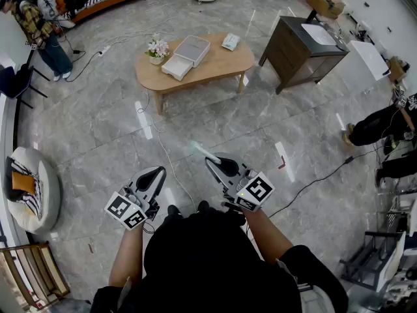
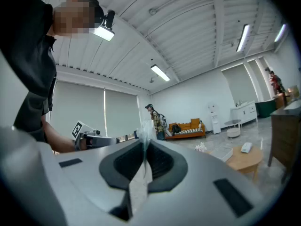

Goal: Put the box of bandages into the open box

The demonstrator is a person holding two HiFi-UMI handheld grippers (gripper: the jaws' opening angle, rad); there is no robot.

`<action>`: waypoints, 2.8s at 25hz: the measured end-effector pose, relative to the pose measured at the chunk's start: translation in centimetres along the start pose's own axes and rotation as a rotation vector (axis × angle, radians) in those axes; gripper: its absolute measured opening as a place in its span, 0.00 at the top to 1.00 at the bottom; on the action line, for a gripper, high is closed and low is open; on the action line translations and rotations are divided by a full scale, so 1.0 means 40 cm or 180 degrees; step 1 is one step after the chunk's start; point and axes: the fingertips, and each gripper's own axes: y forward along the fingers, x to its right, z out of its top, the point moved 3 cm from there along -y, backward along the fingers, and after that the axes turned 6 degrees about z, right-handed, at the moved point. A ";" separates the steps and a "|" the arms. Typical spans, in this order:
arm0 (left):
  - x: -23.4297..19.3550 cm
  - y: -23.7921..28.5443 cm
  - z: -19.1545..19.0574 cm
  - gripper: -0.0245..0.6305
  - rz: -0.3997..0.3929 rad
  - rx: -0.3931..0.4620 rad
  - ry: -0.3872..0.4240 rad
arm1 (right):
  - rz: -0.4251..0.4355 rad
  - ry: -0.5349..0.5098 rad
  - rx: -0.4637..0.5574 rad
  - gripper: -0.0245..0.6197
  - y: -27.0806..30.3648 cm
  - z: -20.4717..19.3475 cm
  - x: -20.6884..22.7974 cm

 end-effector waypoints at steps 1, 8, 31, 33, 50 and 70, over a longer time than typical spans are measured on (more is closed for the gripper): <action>0.001 0.004 -0.004 0.94 0.0003 0.0010 -0.0011 | -0.0004 0.0008 -0.0001 0.93 -0.007 -0.004 0.003; 0.034 0.037 -0.016 0.93 0.0028 -0.0005 -0.0010 | -0.0035 0.0046 0.0021 0.93 -0.072 -0.010 0.018; 0.019 0.159 -0.085 0.93 0.0142 -0.0179 -0.0090 | -0.0127 0.0207 0.0161 0.92 -0.160 -0.033 0.162; -0.008 0.181 -0.083 0.94 0.0128 -0.0165 -0.0117 | -0.0140 0.0215 0.0152 0.92 -0.143 -0.032 0.185; -0.385 0.544 0.082 0.93 -0.0038 -0.0110 -0.0140 | -0.0163 0.0160 -0.0127 0.92 0.154 0.053 0.587; -0.677 0.813 0.163 0.94 0.0051 -0.0126 -0.0149 | -0.0177 0.0332 -0.0056 0.92 0.364 0.066 0.961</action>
